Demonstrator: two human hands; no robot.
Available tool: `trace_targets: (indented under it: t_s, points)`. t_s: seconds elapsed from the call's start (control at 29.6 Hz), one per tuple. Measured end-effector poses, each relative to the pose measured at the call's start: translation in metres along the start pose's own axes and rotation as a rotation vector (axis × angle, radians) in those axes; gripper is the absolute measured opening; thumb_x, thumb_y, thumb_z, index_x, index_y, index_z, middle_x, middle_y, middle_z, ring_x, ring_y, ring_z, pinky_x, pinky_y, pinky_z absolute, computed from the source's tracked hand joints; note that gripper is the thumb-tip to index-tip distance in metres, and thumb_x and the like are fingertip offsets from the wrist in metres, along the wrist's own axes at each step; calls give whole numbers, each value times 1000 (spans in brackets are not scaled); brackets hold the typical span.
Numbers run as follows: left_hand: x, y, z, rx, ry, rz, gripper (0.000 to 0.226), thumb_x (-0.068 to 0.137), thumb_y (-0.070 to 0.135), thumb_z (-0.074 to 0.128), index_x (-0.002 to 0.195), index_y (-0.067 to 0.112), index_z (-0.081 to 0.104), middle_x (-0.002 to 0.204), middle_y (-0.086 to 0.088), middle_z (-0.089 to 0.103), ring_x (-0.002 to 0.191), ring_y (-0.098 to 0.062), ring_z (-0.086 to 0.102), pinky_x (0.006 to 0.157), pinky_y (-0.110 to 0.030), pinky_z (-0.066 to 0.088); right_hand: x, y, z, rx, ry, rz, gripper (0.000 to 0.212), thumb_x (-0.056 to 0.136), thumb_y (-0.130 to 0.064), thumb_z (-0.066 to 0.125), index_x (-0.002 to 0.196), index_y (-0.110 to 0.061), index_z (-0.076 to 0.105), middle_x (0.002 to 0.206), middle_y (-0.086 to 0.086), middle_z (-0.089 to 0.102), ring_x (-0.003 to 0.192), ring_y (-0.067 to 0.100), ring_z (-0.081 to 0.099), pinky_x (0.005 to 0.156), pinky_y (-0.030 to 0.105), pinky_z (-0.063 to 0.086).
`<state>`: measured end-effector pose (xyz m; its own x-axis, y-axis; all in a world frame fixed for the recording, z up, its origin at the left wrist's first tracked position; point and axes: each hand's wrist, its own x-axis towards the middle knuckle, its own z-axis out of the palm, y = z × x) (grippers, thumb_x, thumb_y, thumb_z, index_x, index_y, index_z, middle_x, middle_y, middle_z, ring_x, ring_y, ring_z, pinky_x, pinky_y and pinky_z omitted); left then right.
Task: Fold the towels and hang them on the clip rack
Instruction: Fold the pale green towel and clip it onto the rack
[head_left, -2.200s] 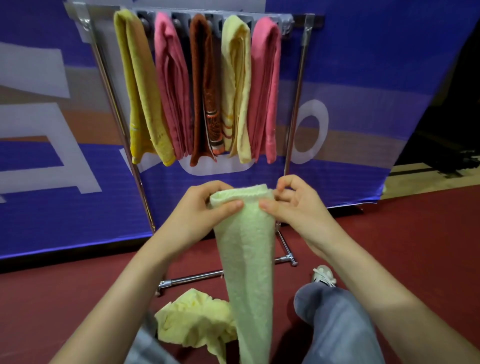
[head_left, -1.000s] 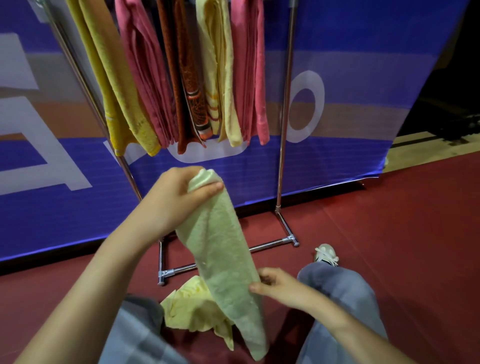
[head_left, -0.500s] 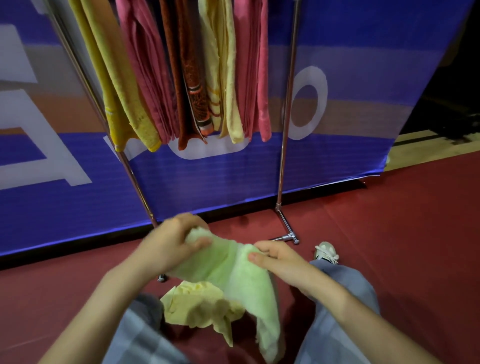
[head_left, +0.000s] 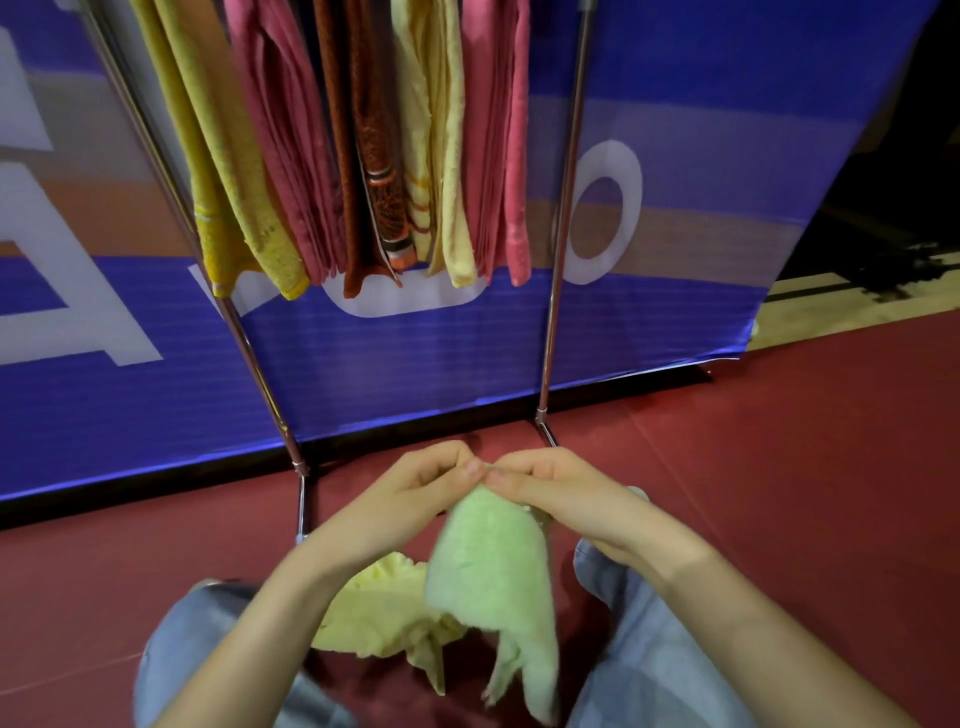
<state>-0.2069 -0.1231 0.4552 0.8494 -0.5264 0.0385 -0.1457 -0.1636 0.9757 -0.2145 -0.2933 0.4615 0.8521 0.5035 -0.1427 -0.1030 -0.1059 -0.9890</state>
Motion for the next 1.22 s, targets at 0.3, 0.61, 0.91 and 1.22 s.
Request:
trace_targets:
  t_s: [0.3, 0.61, 0.91, 1.22]
  points:
    - [-5, 8, -17, -175, 108, -70, 28, 78, 28, 48, 52, 25, 56, 47, 9, 53, 42, 0, 46, 44, -12, 39, -8, 41, 2, 31, -56, 180, 22, 88, -26, 50, 73, -21, 65, 69, -16, 68, 71, -5, 59, 74, 11, 43]
    - [-18, -15, -53, -215, 167, -240, 30, 70, 55, 64, 79, 27, 66, 62, 7, 62, 58, -8, 56, 52, -15, 44, 2, 10, 0, 284, -6, 8, 16, 82, -27, 58, 83, -17, 70, 73, -5, 73, 69, 3, 67, 64, 13, 51]
    - [20, 30, -12, -206, -1, -202, 46, 71, 57, 39, 95, 28, 66, 98, 9, 72, 100, -5, 65, 82, -16, 51, 13, -40, -4, 231, 23, -57, 28, 72, -36, 53, 76, -13, 69, 68, -1, 72, 63, 7, 67, 59, 17, 53]
    - [37, 62, -2, -120, -73, -100, 59, 75, 49, 46, 112, 5, 60, 113, -11, 66, 105, -19, 63, 93, -29, 47, -1, -59, -28, 206, 117, -20, 31, 79, -31, 53, 92, -7, 68, 80, 3, 73, 77, 11, 68, 69, 19, 55]
